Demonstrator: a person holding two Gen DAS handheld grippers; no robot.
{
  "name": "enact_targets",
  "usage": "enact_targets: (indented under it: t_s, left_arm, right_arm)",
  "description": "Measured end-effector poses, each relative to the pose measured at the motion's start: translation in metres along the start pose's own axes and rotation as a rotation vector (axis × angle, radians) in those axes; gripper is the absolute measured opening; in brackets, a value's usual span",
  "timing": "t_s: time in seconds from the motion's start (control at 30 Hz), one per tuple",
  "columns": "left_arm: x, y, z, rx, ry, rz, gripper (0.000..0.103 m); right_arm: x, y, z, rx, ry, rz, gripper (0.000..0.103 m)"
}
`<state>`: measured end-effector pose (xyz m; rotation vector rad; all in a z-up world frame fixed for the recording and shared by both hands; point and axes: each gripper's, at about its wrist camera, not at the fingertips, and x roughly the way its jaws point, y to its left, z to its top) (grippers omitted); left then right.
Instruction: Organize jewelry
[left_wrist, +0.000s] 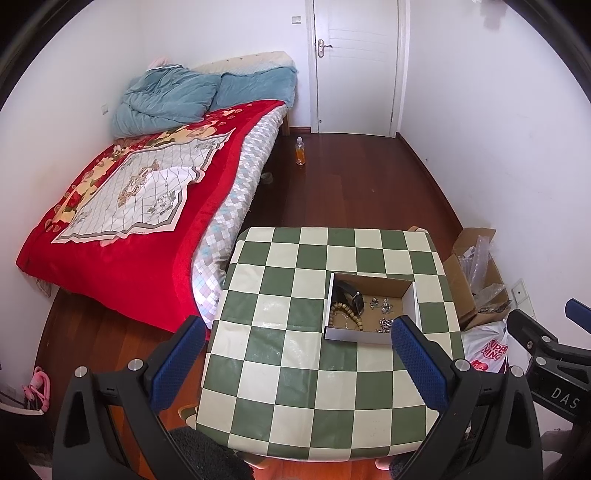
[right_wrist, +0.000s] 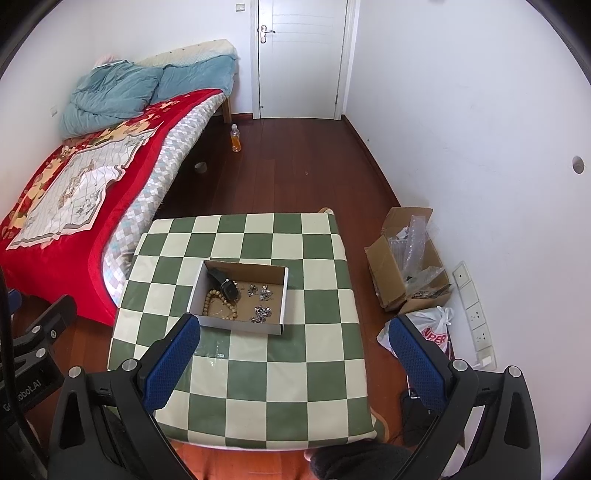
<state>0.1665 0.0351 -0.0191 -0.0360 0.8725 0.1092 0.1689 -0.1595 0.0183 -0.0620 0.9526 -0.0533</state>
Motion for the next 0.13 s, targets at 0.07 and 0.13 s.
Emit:
enact_targets:
  t_s: [0.07,0.13]
  left_arm:
    - [-0.0001,-0.0007,0.0001,-0.004,-0.003,0.003,0.103]
    - [0.0002,-0.0032,0.0013,-0.001,-0.005,0.001,0.103]
  right_arm:
    - [-0.0001,0.0003,-0.0003,-0.004,0.002,0.000,0.103]
    - [-0.0004,-0.0003,-0.0005,-0.006,0.004,-0.001,0.103]
